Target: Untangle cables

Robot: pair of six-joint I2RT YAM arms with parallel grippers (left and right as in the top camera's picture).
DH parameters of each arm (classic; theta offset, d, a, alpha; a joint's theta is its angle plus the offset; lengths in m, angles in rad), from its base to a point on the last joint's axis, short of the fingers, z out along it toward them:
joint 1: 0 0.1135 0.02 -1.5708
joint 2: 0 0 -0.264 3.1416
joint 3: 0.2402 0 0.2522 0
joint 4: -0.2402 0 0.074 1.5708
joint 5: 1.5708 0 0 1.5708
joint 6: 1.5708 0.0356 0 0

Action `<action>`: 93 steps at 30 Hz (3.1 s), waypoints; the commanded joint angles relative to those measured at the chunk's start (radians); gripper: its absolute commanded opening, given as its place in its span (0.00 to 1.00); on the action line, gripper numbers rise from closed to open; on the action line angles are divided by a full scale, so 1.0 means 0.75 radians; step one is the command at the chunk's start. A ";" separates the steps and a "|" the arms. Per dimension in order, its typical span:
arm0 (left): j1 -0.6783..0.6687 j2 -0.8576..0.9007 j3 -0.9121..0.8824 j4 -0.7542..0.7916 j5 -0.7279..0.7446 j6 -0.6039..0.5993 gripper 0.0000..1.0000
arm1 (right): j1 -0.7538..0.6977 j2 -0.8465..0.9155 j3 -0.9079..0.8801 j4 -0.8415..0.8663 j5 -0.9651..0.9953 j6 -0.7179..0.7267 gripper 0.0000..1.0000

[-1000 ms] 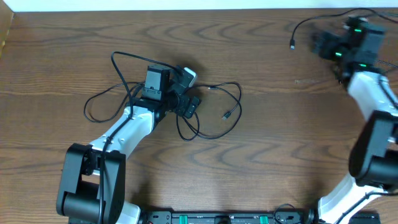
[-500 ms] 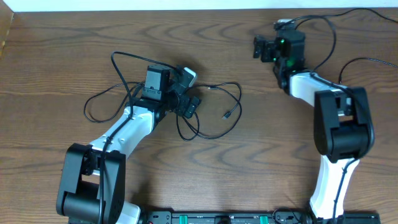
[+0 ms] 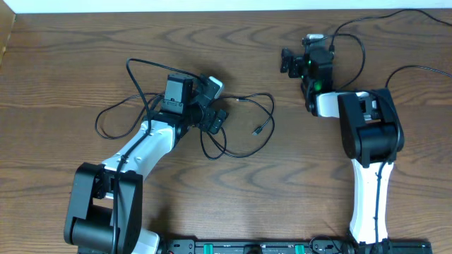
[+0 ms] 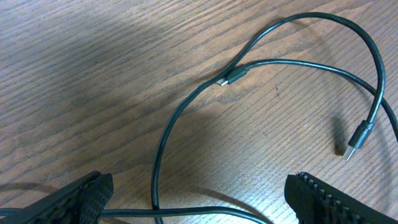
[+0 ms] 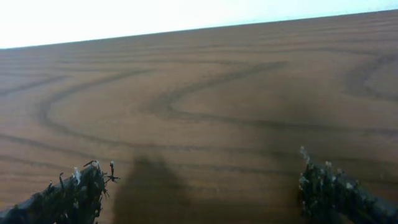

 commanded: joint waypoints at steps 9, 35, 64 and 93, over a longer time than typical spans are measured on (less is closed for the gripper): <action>0.005 0.000 -0.002 0.000 0.012 -0.002 0.93 | -0.020 0.030 0.011 -0.005 0.087 -0.004 0.99; 0.006 0.000 -0.002 0.000 0.012 -0.002 0.93 | -0.361 0.031 0.018 -0.134 0.317 0.199 0.98; 0.006 0.000 -0.002 0.000 0.012 -0.002 0.93 | -0.491 -0.037 0.018 0.081 -0.250 0.332 0.95; 0.006 0.000 -0.002 0.000 0.012 -0.002 0.93 | 0.080 -0.231 0.018 -0.285 -0.479 -0.100 0.99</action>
